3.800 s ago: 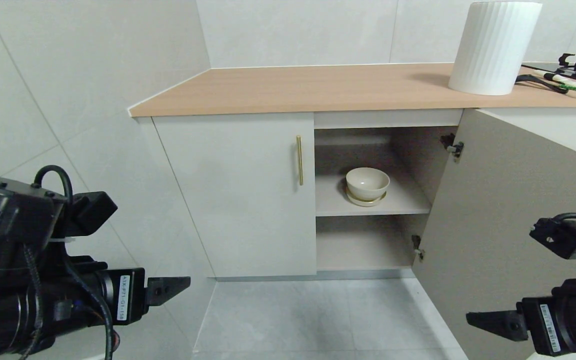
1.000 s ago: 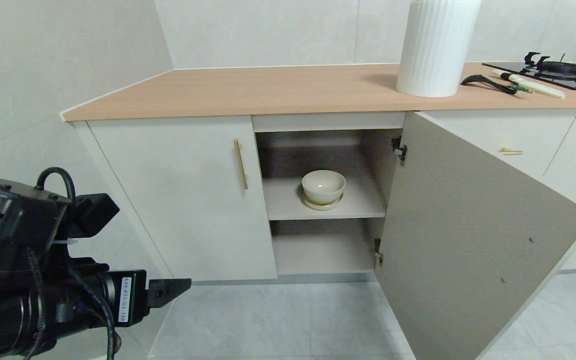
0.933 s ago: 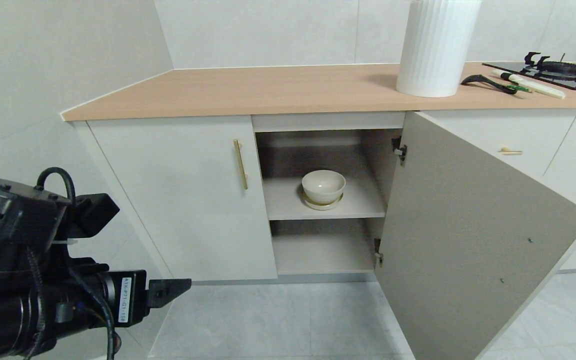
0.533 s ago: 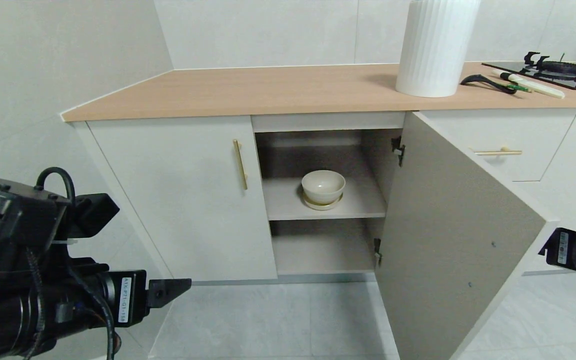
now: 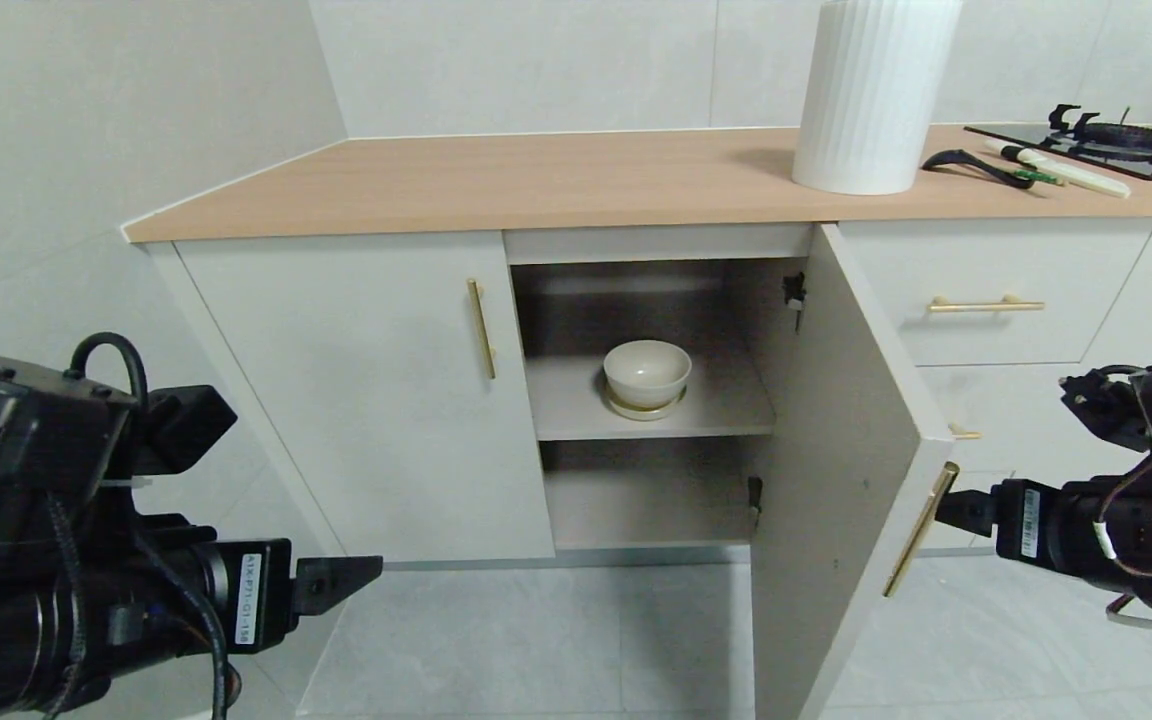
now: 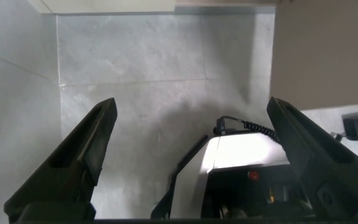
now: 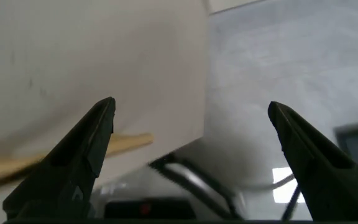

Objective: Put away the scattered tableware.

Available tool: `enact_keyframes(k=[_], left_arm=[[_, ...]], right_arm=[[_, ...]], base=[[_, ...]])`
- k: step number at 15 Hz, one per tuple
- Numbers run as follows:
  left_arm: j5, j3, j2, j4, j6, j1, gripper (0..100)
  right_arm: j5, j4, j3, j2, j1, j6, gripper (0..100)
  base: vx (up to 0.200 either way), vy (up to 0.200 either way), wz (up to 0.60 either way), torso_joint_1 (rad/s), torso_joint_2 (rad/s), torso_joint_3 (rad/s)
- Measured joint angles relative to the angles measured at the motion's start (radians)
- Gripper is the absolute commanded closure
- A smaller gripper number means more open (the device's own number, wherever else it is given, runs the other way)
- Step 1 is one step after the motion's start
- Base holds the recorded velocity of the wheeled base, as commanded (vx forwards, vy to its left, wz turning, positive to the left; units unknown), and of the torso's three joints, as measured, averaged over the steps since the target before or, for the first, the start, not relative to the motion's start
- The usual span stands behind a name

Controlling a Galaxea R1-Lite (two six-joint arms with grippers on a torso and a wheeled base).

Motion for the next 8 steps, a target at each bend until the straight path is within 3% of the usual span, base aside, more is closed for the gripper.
enact_keyframes(k=[8], left_arm=[[0.000, 0.006, 0.000, 0.006, -0.003, -0.005, 0]], right_arm=[[0.011, -0.164, -0.058, 0.174, 0.146, -0.081, 0]], base=[[0.000, 0.000, 0.00, 0.000, 0.00, 0.000]])
